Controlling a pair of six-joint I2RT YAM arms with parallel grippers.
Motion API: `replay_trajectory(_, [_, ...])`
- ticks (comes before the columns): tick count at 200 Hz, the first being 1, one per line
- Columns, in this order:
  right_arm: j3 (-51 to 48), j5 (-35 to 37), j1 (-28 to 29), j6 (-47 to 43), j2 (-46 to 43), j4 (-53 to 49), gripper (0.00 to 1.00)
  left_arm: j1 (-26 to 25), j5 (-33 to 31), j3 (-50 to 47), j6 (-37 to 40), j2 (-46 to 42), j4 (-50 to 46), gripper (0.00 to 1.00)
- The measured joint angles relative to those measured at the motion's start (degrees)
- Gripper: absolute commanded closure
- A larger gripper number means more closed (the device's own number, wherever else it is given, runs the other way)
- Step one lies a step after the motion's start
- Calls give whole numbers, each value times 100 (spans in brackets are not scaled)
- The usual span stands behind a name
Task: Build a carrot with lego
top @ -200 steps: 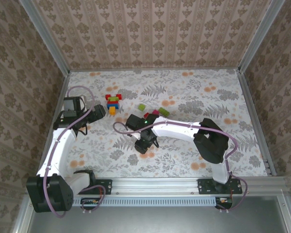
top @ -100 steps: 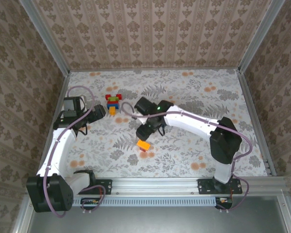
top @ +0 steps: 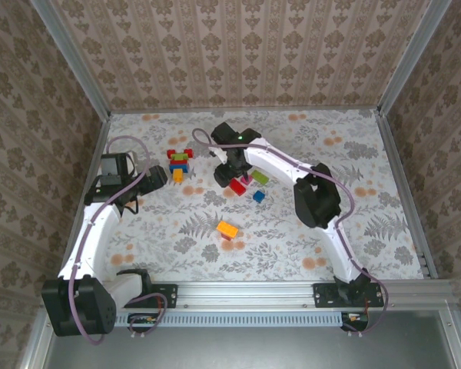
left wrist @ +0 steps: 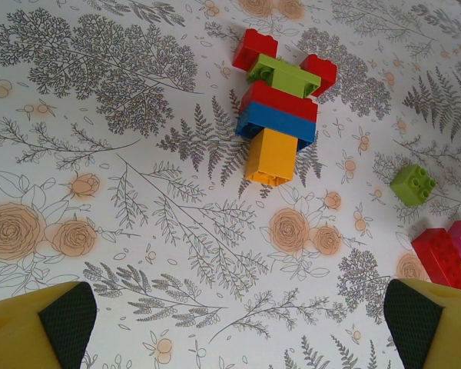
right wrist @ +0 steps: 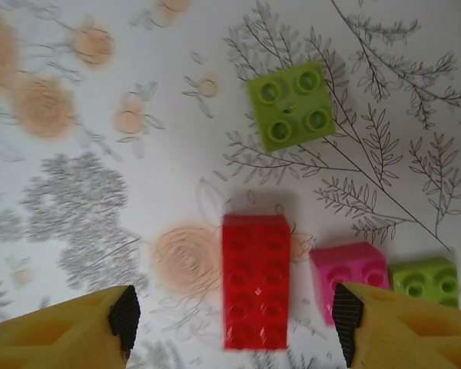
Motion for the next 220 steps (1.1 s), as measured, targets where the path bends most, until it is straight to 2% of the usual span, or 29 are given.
replay_trajectory(28, [127,0,-114,0,258,-160,32,0,0,0,0,2,0,0])
replay_trajectory(220, [-219,-114,-142,2,256,-72,47,0,0,0,0,39,0,0])
